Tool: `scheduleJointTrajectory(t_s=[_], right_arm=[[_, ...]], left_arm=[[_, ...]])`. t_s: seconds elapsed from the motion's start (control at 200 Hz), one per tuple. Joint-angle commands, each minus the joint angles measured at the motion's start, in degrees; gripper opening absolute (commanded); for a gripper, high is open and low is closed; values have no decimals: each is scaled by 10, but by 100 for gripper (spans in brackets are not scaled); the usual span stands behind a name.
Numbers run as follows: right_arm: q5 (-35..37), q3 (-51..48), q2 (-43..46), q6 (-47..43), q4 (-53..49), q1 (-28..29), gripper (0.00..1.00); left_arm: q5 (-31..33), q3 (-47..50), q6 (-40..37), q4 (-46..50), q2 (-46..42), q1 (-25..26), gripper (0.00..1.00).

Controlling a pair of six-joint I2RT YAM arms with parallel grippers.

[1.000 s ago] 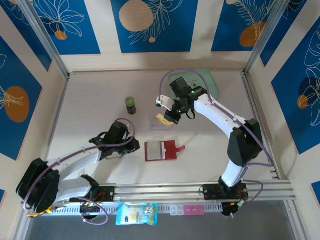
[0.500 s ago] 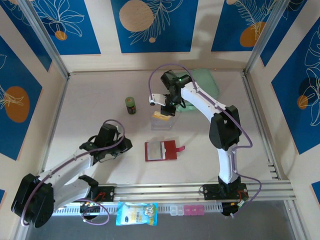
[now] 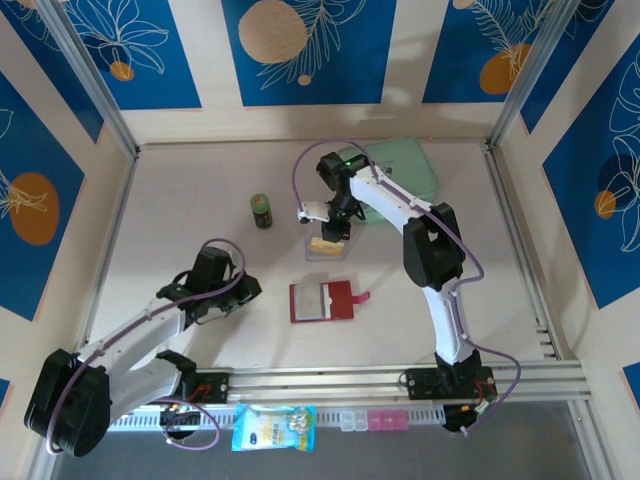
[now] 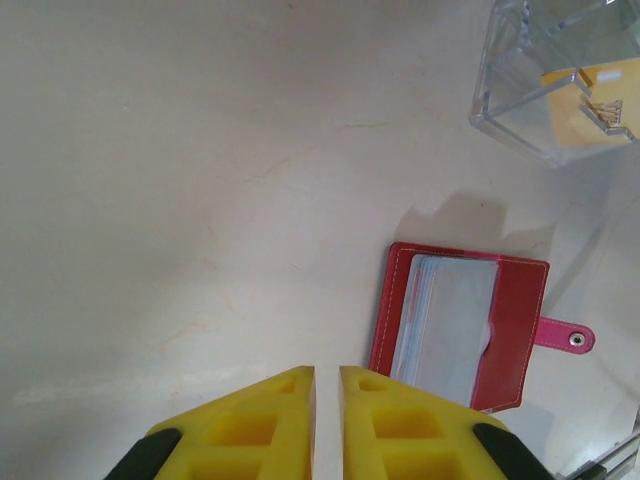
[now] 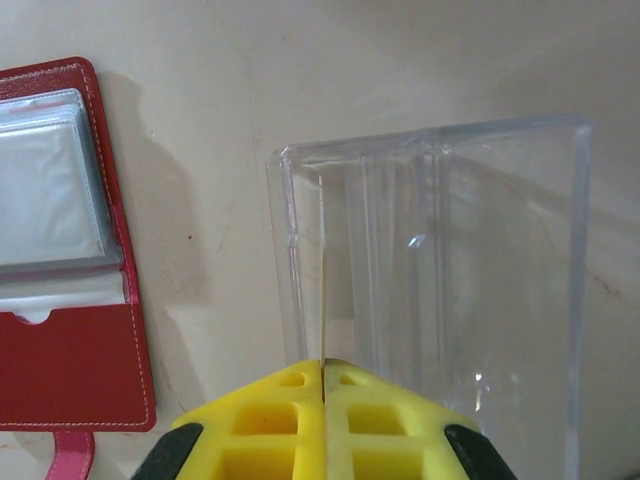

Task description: Take the credit cards out of the card holder

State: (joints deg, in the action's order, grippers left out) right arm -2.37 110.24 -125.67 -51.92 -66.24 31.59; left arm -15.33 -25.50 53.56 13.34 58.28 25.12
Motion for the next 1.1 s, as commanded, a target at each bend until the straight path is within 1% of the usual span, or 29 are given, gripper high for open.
scheduleJointTrajectory(t_s=[0.0,0.235,0.47,0.655,0.805,0.945,1.045,1.095], right_arm=[[-24,-4,-8,-18,-17,4,0],[-41,-12,-16,-18,-21,14,0],[-54,5,-36,-14,-33,20,0],[-48,10,-37,-5,-31,18,13],[-47,19,-23,5,-31,12,26],[-42,19,10,24,-13,7,28],[-51,8,37,41,1,3,29],[-54,-1,50,51,10,2,29]], left_arm=[[-15,8,0,10,-5,-8,13],[-20,21,9,-5,-4,-12,13],[-27,21,8,-7,0,-15,13],[-30,22,12,-10,1,-16,14],[-30,19,13,-12,1,-16,14],[-36,16,14,-20,8,-17,14],[-62,7,2,-39,25,-16,18],[-70,-2,-5,-39,40,-15,18]])
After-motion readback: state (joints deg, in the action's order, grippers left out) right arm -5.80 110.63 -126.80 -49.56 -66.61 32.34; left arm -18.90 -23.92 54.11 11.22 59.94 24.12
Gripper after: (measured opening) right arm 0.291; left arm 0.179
